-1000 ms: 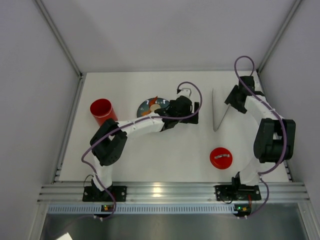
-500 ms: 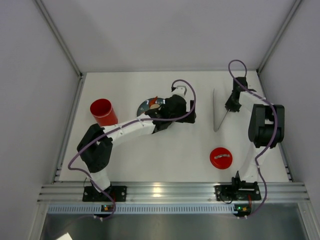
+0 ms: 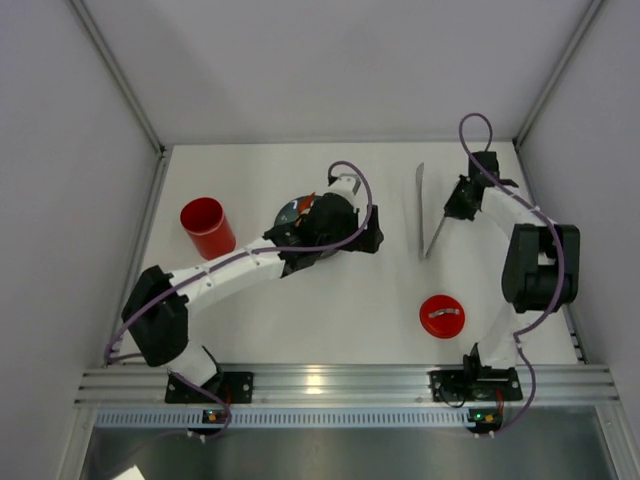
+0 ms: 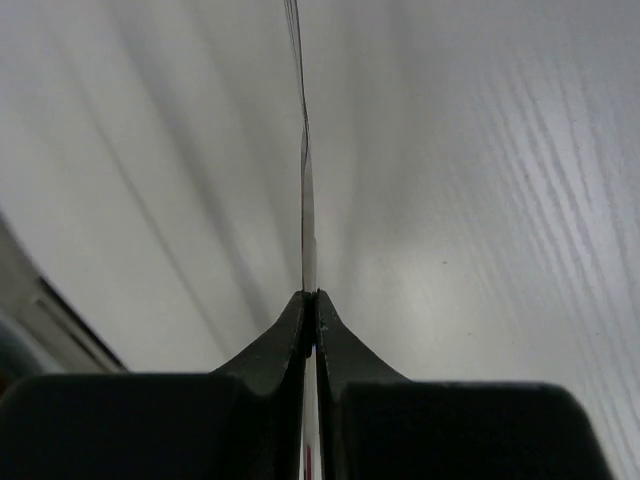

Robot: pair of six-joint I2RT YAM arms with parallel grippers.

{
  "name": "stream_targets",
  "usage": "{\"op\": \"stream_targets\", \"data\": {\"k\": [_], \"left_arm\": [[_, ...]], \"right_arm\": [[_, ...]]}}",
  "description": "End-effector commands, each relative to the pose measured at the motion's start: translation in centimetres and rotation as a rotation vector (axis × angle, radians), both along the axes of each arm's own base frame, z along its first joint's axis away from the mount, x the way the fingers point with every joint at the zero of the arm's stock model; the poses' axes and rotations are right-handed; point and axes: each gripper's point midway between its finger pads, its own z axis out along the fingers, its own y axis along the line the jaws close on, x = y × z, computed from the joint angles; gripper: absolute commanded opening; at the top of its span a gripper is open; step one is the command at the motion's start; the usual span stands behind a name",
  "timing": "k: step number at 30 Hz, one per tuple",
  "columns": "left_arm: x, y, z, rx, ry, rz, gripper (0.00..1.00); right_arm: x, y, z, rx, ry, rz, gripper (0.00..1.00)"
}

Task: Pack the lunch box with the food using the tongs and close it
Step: Pick up the clamp at the center of the board.

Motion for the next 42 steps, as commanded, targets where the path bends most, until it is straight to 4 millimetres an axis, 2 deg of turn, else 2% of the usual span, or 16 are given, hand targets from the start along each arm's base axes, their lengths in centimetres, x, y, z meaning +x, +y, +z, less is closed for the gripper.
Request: {"op": "stream_targets", "data": {"k": [1,2,3,5,6,7,9,11,14,18,21,22,28,32,38,42], "left_arm": [[-1.6,0.8,5.1,-0.101,-0.066,-0.053,0.99],[-2.1,1.5,6.0,-0.123,-0.078,-0.062,0.99],[-2.4,1.8,6.5,-0.156,-0.062,-0.091,0.99],[-3.4,2.5,7.4,-0.238,-0.05,-0.148,0.99],[-3.8,2.8,7.8,-0.304,-0.012,-0.21,0.99],[-4.0,3.1,8.2,-0.341,-0.004,-0.234,0.99],[-4.6,3.3,9.1,-0.401,-0.026,-0.291,0.99],[-5.9,2.9,9.6,-0.424,-0.023,-0.373,0.99],[-6.6,2.5,10.0,-0.449,-0.039,-0.424,0.99],[-7.8,1.7,11.7,-0.548,-0.096,-0.518,0.99],[-8.1,1.4,11.9,-0.585,-0.107,-0.545,0.99],[-8.2,1.3,12.4,-0.612,-0.137,-0.563,0.99],[-8.9,0.8,13.4,-0.697,-0.141,-0.62,0.99],[-9.5,0.6,15.3,-0.788,-0.162,-0.659,0.99],[-9.6,0.2,16.2,-0.846,-0.147,-0.687,0.99],[-9.8,0.5,17.5,-0.906,-0.176,-0.692,0.99]], "right_arm": [[0.8,5.8,9.1,0.158,-0.26,0.178,0.0],[0.1,7.3,10.1,0.204,-0.278,0.223,0.0],[-0.4,8.0,12.5,0.217,-0.342,0.247,0.0],[-1.8,9.4,13.6,0.255,-0.373,0.294,0.0],[-2.6,10.6,15.9,0.304,-0.436,0.34,0.0],[-3.5,11.2,15.8,0.342,-0.438,0.362,0.0],[-5.0,12.8,17.8,0.435,-0.475,0.416,0.0],[-6.0,14.0,18.6,0.513,-0.503,0.453,0.0],[-8.3,16.6,20.9,0.612,-0.547,0.54,0.0],[-10.6,18.4,24.1,0.727,-0.621,0.619,0.0],[-11.8,19.2,25.9,0.807,-0.661,0.653,0.0],[-12.2,19.4,25.6,0.832,-0.654,0.659,0.0],[-14.0,20.1,27.9,0.93,-0.709,0.684,0.0],[-15.0,21.2,29.2,0.991,-0.745,0.701,0.0],[-15.2,22.5,30.9,1.036,-0.799,0.711,0.0],[-14.7,22.2,31.3,1.046,-0.846,0.655,0.0]]}}
